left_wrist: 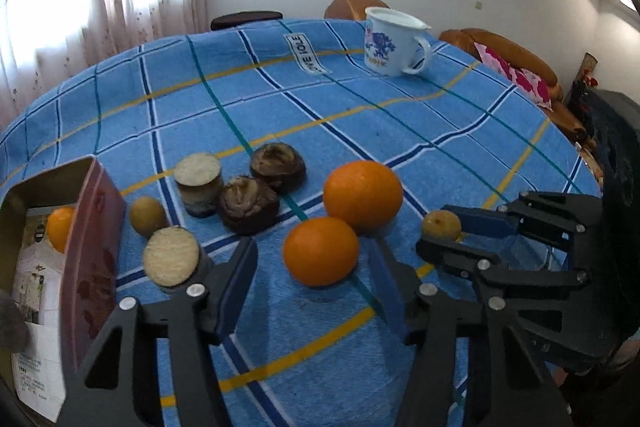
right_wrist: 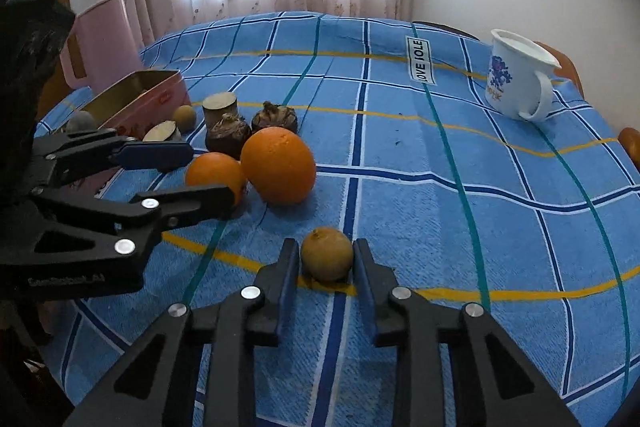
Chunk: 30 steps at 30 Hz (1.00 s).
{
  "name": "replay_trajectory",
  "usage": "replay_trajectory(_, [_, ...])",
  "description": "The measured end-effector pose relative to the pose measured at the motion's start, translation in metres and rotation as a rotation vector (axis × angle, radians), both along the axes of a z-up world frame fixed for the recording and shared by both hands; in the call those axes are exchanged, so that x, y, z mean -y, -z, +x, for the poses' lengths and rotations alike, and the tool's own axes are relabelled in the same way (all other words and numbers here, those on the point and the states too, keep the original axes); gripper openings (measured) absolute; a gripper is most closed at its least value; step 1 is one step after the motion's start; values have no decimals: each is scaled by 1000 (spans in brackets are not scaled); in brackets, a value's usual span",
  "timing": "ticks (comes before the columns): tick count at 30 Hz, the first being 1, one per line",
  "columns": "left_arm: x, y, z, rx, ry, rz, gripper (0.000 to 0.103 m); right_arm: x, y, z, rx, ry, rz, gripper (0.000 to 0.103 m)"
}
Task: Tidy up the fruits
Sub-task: 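Grasp an orange with the left gripper while the right gripper grasps a small brown fruit, then carry the orange and brown fruit over the tin and open both grippers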
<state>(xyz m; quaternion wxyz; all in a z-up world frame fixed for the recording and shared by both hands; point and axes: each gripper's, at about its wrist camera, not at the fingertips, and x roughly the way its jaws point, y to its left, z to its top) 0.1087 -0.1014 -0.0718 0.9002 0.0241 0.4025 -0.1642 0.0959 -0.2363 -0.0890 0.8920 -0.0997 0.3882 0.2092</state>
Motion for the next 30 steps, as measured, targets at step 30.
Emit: replay_trajectory(30, [-16,-27,-34,225,-60,-60,42,11,-25,-37,238,-65,125,28])
